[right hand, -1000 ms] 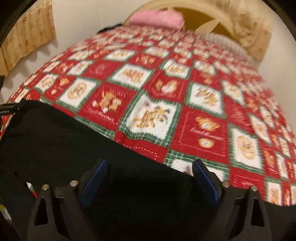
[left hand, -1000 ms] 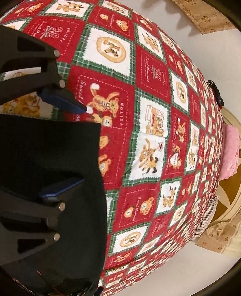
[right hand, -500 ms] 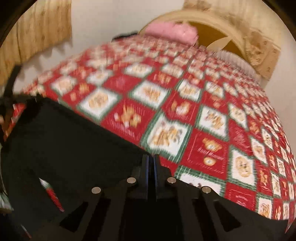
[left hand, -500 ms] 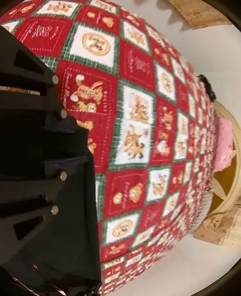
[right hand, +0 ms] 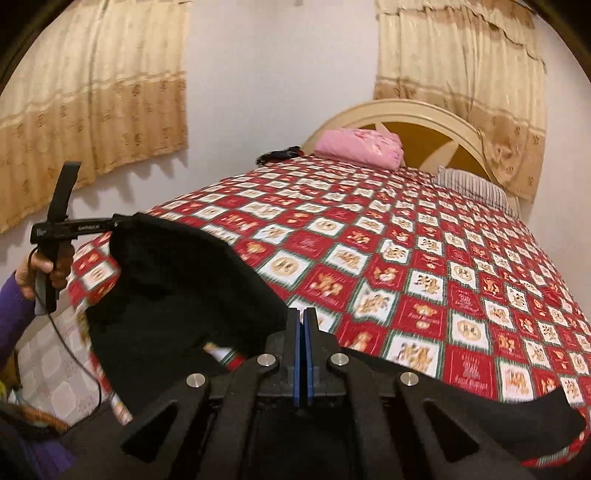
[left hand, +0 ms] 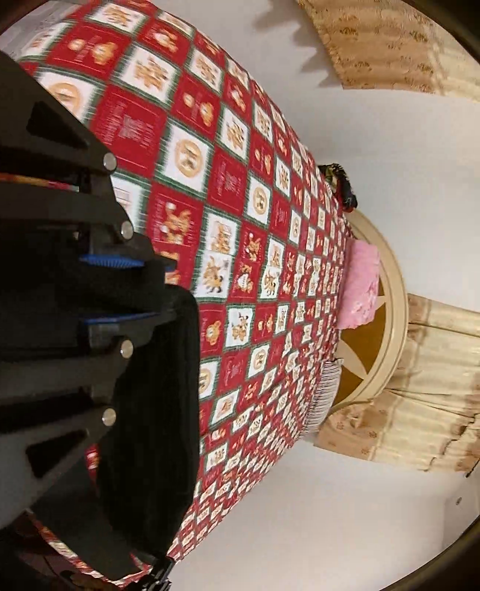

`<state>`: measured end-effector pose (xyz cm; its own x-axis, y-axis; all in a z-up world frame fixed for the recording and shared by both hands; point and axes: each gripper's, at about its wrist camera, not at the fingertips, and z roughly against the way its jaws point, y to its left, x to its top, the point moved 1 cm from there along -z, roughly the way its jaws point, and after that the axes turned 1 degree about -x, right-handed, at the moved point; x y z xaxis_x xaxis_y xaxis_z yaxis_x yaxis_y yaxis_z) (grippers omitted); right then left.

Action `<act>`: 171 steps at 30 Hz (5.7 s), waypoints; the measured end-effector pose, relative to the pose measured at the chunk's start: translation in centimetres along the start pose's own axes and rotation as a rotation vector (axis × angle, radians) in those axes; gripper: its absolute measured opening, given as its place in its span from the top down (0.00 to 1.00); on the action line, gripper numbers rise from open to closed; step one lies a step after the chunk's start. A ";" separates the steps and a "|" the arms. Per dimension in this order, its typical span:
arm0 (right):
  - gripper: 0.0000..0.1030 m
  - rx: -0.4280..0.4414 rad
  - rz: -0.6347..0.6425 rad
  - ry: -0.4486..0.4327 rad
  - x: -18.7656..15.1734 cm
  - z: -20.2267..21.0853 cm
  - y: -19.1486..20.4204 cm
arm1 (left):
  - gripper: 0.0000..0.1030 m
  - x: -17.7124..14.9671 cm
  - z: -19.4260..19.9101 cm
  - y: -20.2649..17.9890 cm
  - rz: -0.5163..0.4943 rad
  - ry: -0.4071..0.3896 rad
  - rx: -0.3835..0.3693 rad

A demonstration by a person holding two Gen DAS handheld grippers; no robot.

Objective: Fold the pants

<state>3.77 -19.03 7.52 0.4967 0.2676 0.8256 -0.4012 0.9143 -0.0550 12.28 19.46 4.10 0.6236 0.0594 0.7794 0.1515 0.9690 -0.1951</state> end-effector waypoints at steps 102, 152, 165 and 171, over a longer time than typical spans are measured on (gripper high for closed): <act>0.14 0.114 -0.864 0.031 -16.5 4.2 -5.4 | 0.32 -10.3 0.4 1.7 0.106 -0.053 0.206; 0.55 0.203 -0.318 0.116 -7.1 -4.0 1.5 | 0.14 -13.3 -0.5 -3.0 0.042 -0.023 0.253; 0.55 0.549 -0.199 0.402 -7.4 -13.1 6.8 | 0.00 -14.4 -3.0 -3.8 -0.012 -0.014 0.386; 0.55 0.480 -0.204 0.376 -6.0 -14.9 5.8 | 0.00 -14.6 -3.2 -4.1 -0.014 -0.030 0.402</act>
<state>9.95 -10.79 -6.08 0.8004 0.2701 0.5352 -0.5264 0.7438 0.4118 5.00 13.89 -8.33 0.5999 0.0464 0.7987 -0.1559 0.9859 0.0599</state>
